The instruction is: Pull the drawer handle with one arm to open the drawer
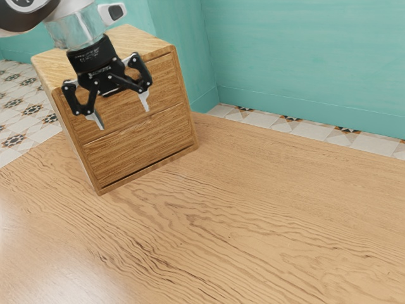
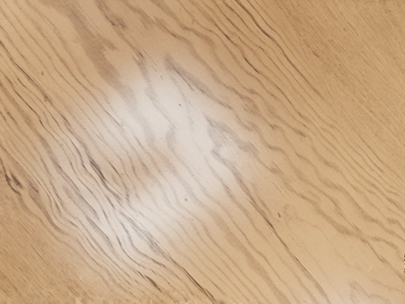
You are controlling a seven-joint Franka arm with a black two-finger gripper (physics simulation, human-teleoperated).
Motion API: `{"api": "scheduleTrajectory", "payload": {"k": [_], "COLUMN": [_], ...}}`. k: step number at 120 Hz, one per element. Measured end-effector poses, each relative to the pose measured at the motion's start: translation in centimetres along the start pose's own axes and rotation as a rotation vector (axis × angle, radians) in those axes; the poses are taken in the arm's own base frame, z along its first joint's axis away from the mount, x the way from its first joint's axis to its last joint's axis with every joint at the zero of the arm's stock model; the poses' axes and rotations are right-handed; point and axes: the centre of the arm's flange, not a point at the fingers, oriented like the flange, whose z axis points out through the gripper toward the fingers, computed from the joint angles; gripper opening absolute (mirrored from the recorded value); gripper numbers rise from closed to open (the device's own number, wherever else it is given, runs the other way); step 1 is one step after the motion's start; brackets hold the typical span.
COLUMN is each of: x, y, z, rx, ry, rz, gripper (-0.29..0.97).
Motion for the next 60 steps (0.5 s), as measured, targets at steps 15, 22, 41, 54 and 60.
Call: {"api": "scheduleTrajectory", "payload": {"k": [15, 22, 41, 54, 60], "x": [-1.3, -1.5, -2.4, -4.1, -4.2], "y": [0.9, 0.9, -0.6, -1.7, -1.1], "z": [0.3, 0.4, -3.7, -8.2, -8.3], "rx": [0.018, 0.023, -0.022, -0.094, -0.113], "ry": [-0.016, -0.02, 0.06, 0.174, 0.198], "rz": [-0.165, -0.239, -0.455, -0.578, -0.604], "gripper": [0.66, 0.66, 0.66, 0.66, 0.66]}}
